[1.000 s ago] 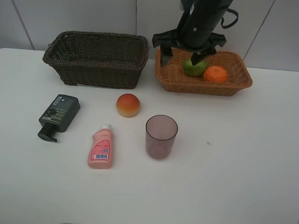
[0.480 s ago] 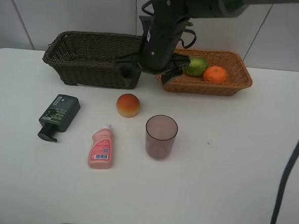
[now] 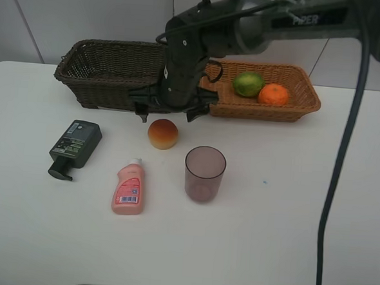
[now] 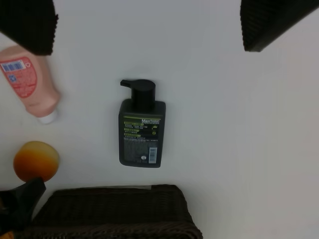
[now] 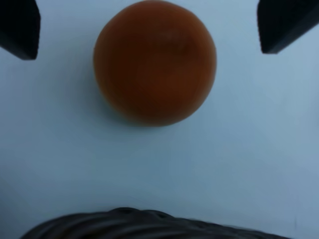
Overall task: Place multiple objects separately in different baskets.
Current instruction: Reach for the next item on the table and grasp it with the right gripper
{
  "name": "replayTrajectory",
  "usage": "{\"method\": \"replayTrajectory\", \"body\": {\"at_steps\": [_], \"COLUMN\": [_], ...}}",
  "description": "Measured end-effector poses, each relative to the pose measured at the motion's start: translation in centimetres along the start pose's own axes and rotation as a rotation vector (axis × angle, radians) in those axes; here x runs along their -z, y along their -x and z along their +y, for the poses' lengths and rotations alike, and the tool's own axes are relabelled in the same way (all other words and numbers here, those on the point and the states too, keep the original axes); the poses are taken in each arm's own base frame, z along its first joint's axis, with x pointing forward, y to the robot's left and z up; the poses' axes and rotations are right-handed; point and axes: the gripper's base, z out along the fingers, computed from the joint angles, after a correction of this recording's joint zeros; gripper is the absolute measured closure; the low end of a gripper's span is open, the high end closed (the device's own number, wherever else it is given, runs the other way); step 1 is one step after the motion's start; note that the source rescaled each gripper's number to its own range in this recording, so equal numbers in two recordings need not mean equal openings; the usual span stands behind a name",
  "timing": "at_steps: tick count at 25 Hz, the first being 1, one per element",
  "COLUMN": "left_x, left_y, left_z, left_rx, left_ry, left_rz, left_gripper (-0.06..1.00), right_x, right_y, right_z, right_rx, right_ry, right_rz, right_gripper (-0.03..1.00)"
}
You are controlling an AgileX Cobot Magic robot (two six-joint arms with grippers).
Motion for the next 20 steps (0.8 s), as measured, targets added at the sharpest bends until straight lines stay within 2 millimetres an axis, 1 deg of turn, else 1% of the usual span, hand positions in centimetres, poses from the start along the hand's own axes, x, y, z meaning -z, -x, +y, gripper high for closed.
{"method": "replayTrajectory", "body": {"at_steps": [5, 9, 20], "left_x": [0.0, 0.0, 0.0], "left_y": [0.0, 0.0, 0.0], "left_z": [0.0, 0.0, 0.0], "left_rx": [0.000, 0.000, 0.000], "left_ry": [0.000, 0.000, 0.000], "left_rz": [0.000, 0.000, 0.000], "left_gripper": [0.10, 0.10, 0.10], "right_x": [-0.7, -1.6, -4.3], "right_y": [0.9, 1.1, 0.4], "right_z": [0.3, 0.6, 0.5], "right_rx": [0.020, 0.009, -0.019], "right_ry": [-0.029, -0.031, -0.053], "right_rz": [-0.013, -0.017, 0.014], "right_gripper": [0.01, 0.01, 0.01]}}
